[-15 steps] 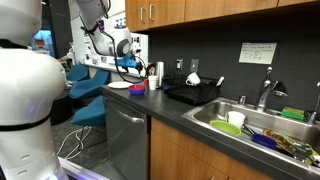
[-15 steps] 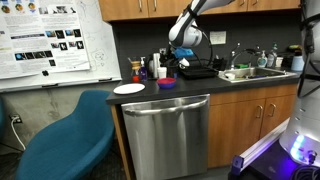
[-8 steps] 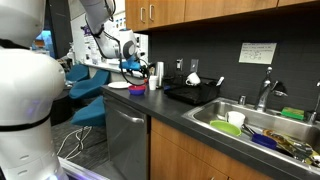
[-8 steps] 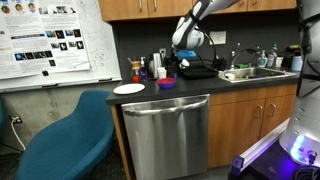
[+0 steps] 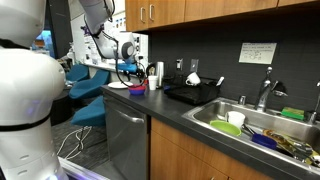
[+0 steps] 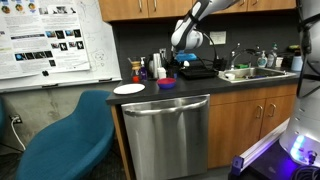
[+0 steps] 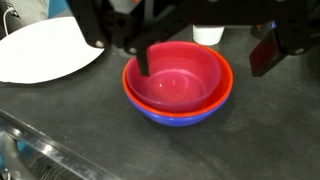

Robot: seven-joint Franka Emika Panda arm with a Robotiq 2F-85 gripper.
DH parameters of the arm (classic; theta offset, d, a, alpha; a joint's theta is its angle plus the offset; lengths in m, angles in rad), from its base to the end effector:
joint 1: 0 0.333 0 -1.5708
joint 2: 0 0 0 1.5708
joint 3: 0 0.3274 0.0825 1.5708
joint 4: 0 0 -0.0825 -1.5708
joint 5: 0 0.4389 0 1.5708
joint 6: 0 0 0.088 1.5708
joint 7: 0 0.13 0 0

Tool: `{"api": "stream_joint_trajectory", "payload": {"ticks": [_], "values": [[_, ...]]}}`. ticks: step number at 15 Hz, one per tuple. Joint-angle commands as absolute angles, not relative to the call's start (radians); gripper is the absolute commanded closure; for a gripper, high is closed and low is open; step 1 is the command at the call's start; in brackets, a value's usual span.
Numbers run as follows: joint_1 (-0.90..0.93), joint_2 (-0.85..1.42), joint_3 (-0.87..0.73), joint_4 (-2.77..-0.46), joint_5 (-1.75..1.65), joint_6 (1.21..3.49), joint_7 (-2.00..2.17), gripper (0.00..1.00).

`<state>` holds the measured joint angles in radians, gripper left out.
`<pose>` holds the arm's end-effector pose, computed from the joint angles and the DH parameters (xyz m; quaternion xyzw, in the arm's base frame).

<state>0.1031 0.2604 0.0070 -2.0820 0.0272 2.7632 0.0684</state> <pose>0.6656 0.0726 0.2985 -0.9779 -0.0088 -0.2072 0.0270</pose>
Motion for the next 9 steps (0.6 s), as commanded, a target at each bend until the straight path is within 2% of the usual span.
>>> {"api": "stream_joint_trajectory", "payload": {"ticks": [1, 9], "values": [[0.093, 0.258, 0.031, -2.081, 0.044, 2.721, 0.089, 0.0], [0.077, 0.284, 0.027, -2.068, 0.055, 2.724, 0.103, 0.0]]}}
